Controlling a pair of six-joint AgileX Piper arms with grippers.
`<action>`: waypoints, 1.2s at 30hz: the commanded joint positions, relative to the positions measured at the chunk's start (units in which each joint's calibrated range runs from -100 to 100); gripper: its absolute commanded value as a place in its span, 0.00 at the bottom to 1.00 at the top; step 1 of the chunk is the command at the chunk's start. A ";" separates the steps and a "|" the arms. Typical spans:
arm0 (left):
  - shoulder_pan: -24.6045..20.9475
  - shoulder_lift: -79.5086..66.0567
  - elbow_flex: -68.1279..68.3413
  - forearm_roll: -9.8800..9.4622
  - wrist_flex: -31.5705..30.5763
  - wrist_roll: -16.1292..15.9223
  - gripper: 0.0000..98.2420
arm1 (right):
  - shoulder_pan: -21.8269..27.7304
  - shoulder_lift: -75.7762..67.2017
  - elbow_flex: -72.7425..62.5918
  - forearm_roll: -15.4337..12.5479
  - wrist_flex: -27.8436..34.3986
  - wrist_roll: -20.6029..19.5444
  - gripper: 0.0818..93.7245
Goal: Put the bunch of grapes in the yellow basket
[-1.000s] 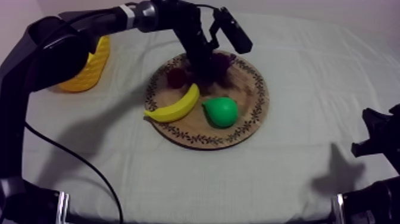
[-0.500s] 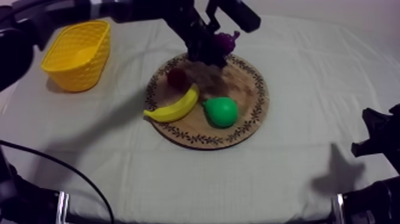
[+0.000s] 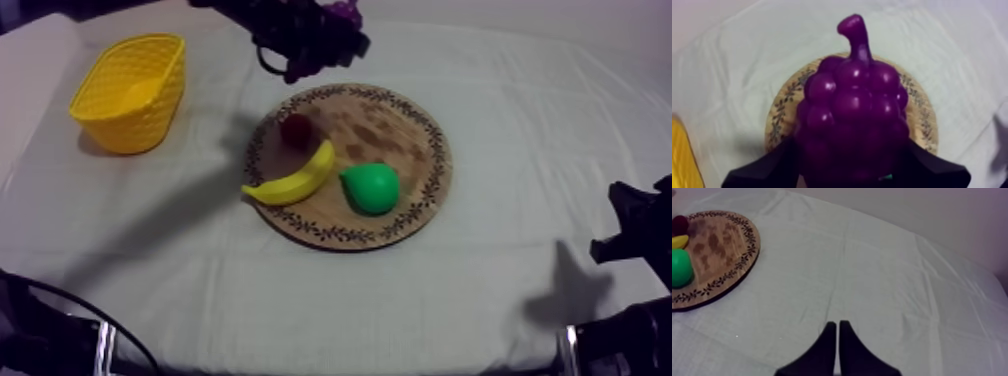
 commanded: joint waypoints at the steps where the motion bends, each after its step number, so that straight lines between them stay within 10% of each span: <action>1: -0.90 -5.32 1.81 -0.18 0.10 4.49 0.41 | 0.01 -0.01 0.04 0.00 0.02 0.01 0.00; 21: -22.74 -25.80 16.40 6.65 -2.02 -4.48 0.40 | 0.01 -0.01 0.04 0.00 0.02 0.01 0.00; 36: -30.80 -17.99 13.58 7.51 -2.40 -13.59 0.38 | 0.01 -0.01 0.04 0.00 0.02 0.01 0.00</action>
